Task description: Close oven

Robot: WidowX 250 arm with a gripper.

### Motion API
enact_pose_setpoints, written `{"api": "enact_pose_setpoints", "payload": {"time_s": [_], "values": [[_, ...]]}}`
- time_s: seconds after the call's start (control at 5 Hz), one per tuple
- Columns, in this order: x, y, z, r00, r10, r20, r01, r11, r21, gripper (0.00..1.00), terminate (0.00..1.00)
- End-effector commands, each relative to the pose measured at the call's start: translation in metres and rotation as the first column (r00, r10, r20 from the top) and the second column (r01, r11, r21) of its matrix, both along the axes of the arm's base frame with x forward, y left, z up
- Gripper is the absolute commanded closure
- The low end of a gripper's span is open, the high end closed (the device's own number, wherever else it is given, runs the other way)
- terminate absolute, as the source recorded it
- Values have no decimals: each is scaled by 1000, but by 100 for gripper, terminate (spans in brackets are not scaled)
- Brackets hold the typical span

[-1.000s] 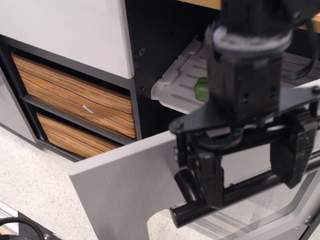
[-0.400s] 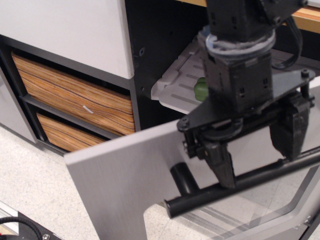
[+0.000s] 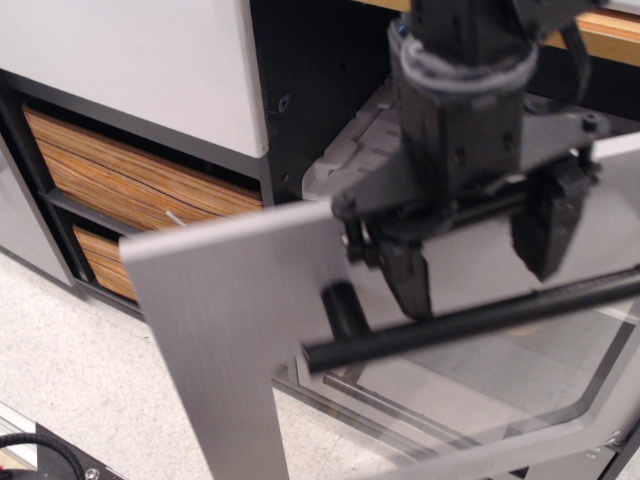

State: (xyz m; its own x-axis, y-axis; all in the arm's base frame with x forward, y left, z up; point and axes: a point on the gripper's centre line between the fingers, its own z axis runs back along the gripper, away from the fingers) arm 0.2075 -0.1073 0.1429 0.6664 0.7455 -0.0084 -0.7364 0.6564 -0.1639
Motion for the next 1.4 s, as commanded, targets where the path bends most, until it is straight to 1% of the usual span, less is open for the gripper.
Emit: {"api": "enact_pose_setpoints", "payload": {"time_s": [0.0,0.2,0.4,0.6,0.8,1.0,1.2], "values": [[9,21,52,995,-41,88,42,999,-9,0,0],[-2,20,42,992,-121,45,122,992,-22,0,0],[-1,13,-8,981,-192,8,191,980,58,0,0],[20,14,-58,984,-175,40,168,976,137,0,0],[36,17,-89,983,-163,84,148,976,158,0,0],[56,21,-90,987,-119,108,102,983,156,0,0],[72,24,-92,992,-85,98,69,985,157,0,0]]}}
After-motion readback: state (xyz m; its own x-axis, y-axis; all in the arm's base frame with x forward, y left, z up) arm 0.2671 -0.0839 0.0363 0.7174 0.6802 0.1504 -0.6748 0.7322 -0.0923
